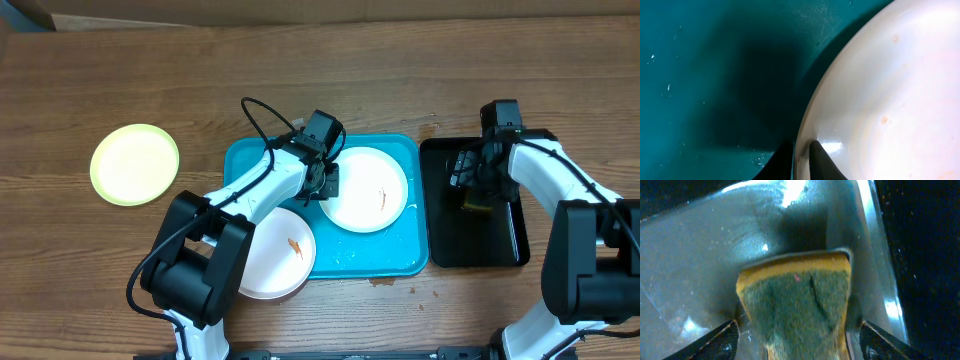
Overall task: Clean dirty plates on tray and stack at the side
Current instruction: 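Rub the sponge in the black tray's water with the right gripper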
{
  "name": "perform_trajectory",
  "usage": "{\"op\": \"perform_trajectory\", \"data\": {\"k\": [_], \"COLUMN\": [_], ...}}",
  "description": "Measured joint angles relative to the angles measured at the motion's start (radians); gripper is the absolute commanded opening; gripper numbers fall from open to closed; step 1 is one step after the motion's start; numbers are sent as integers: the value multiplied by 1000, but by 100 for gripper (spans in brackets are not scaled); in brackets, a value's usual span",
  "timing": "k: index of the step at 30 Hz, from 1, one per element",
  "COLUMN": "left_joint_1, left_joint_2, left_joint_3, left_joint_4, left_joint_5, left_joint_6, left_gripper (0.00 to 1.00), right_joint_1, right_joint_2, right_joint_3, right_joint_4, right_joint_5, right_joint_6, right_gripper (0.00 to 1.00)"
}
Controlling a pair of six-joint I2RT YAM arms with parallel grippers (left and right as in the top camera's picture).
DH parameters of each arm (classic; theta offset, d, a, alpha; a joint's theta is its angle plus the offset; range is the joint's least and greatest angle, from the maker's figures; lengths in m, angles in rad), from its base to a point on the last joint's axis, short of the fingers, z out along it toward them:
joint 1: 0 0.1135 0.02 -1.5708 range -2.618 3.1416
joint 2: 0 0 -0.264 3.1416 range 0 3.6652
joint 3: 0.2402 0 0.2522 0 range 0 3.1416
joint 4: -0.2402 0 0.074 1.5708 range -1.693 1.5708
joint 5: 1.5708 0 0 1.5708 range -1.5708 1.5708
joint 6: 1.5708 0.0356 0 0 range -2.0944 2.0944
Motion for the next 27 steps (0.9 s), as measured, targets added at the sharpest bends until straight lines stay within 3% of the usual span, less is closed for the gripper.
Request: {"op": "perform_trajectory", "data": {"k": [2,3,7,9,11,12,13,15,16,19,20,22,24,25,27], "left_joint_1": [0,0,0,0,0,0,0,0,0,0,0,0,0,0,0], "left_joint_2": [0,0,0,0,0,0,0,0,0,0,0,0,0,0,0], "left_joint_3": [0,0,0,0,0,0,0,0,0,0,0,0,0,0,0], "left_joint_4": [0,1,0,0,0,0,0,0,0,0,0,0,0,0,1], "left_joint_5": [0,0,0,0,0,0,0,0,0,0,0,0,0,0,0], "left_joint_6": [0,0,0,0,0,0,0,0,0,0,0,0,0,0,0], "left_gripper": [15,15,15,15,16,16,16,16,16,17,17,17,17,17,17], "right_joint_1": [0,0,0,0,0,0,0,0,0,0,0,0,0,0,0], "right_joint_2": [0,0,0,0,0,0,0,0,0,0,0,0,0,0,0], "right_joint_3": [-4,-4,-4,-4,-4,-4,-4,-4,-4,-4,-4,-5,-5,-5,-5], "right_joint_4": [18,26,42,44,44,47,48,50,51,45,35,8,-19,-28,-40], "right_joint_5": [1,2,9,11,10,8,5,-5,-14,-41,-48,-61,-67,-68,-73], "right_joint_6": [-1,-1,-3,-4,1,0,-1,0,0,-2,-3,0,-1,-3,-1], "right_gripper": [78,73,15,4,4,20,56,77,80,79,73,49,17,12,53]}}
